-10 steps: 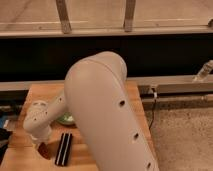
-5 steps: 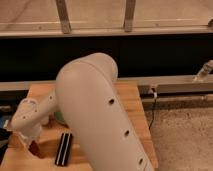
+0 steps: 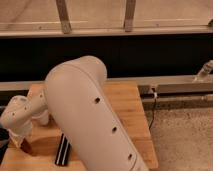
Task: Drag the pepper across the table
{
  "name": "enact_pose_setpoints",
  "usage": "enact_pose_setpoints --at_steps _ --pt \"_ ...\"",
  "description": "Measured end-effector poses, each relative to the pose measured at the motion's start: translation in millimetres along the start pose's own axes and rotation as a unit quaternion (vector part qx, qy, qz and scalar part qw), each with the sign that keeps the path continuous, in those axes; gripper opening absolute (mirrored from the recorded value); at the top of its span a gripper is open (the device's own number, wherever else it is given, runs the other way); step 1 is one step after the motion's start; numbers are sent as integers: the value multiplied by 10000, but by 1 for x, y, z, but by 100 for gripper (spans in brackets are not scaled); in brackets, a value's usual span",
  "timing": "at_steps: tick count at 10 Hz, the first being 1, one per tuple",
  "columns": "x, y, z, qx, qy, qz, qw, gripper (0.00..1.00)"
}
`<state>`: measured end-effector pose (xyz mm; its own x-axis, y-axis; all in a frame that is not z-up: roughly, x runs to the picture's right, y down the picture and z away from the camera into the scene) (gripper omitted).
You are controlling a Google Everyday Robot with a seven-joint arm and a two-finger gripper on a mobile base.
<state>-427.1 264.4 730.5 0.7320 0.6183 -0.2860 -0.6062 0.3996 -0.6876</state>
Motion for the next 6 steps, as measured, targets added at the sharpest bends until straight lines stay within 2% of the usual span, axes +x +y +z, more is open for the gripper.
enact_pose_setpoints --at_steps 2,3,5,6 --pt "-2 4 1 -77 -9 -41 10000 4" --pt "-2 3 1 -75 -9 -35 10000 11" --pt "-2 2 1 -74 -9 -26 10000 35" --pt "-1 2 2 -75 0 -29 10000 43"
